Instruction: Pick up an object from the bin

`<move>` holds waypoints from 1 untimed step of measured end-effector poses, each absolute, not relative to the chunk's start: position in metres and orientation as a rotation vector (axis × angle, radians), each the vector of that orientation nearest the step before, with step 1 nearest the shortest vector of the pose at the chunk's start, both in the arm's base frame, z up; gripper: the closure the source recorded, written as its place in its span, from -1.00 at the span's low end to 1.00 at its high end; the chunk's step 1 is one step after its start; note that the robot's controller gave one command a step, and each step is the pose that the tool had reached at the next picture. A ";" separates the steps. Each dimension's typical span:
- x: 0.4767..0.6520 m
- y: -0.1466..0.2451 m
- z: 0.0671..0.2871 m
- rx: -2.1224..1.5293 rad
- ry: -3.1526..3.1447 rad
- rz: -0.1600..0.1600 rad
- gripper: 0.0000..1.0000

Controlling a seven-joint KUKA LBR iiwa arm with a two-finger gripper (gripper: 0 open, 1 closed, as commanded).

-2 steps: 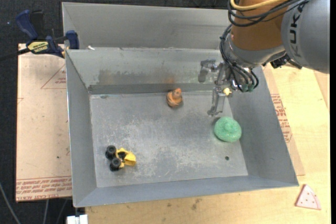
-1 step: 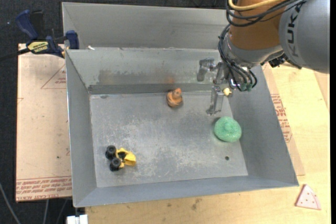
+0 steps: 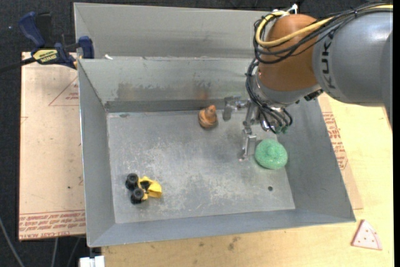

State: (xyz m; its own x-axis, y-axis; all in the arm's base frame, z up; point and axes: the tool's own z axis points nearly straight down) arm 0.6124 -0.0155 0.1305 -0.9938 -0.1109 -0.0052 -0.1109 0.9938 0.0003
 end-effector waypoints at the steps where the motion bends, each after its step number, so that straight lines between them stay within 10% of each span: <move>1: 0.622 -0.001 0.112 -0.067 3.147 0.003 -1.00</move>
Offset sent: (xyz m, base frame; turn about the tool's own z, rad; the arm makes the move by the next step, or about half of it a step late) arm 0.0353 0.0265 -0.0090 -0.0297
